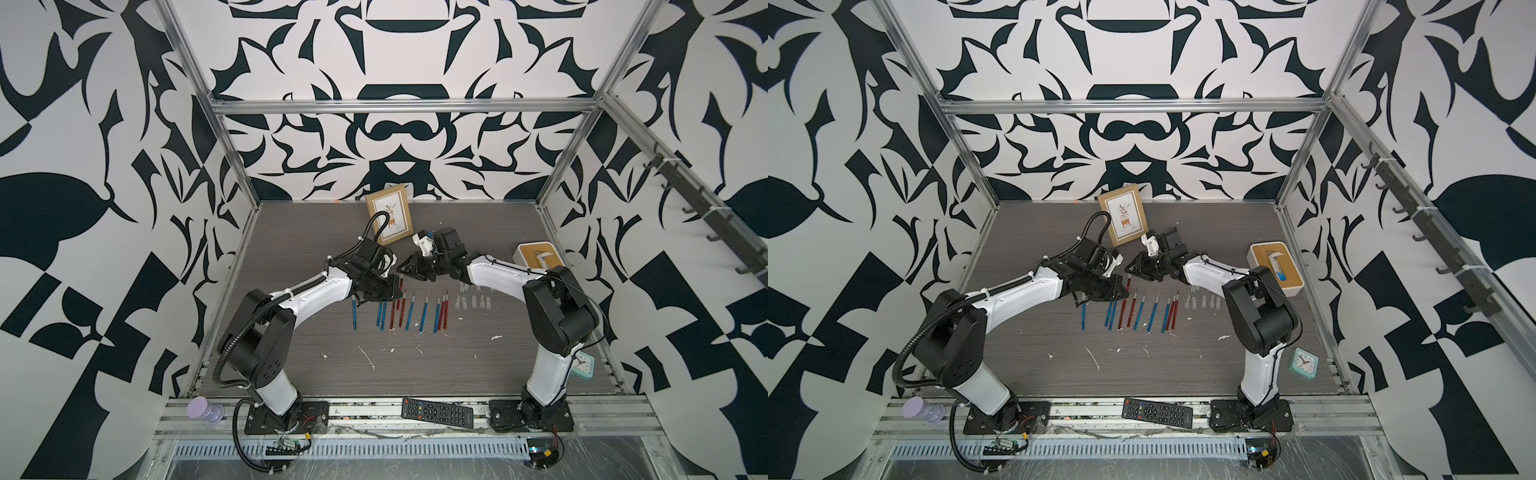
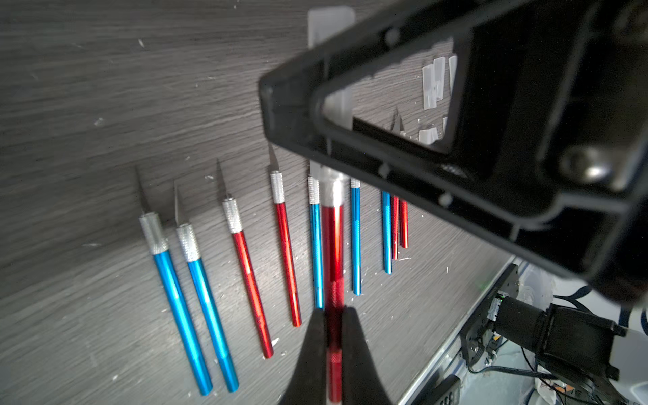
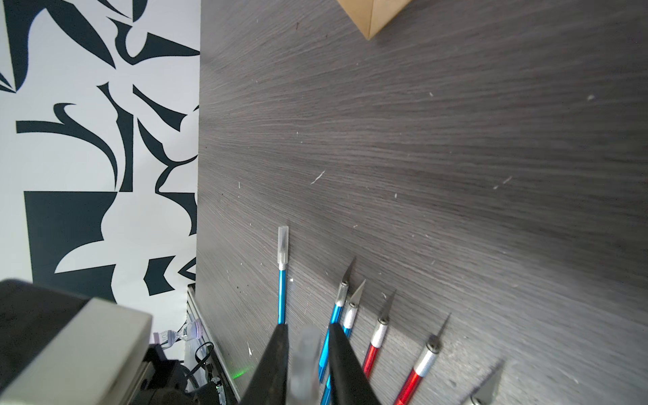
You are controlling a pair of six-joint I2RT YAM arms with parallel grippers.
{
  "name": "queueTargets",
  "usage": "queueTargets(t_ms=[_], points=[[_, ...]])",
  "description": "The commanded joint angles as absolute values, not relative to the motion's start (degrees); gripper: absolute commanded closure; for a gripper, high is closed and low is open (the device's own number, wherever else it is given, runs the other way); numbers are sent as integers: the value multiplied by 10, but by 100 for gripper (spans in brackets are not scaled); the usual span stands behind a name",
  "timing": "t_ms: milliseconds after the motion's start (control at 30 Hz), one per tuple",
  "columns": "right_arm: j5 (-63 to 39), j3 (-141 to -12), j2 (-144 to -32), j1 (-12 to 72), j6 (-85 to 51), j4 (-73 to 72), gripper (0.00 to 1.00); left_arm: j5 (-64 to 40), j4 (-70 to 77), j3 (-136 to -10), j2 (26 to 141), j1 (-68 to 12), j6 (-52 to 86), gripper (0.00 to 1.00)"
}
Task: Remove protective caps from carving knives
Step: Pick up the carving knife from the center of the board, then remove the protective sleeve from the carving knife.
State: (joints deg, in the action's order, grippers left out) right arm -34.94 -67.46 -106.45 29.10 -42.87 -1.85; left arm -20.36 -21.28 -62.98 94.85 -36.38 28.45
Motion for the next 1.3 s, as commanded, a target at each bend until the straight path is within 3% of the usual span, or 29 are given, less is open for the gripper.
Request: queueTargets(t_ms=[0,367,1267], points=[[-355,-691,-1057,296,-437,-40,82,-197,-229,-647,950,-364,272,100],[-366,-688,-1059,295,-466,-80,89,-176,-249,-649,952,-364,253,100],[-365,-727,-1071,241,-486,-107,90,-153,-279,-639,957,-397,232,100]])
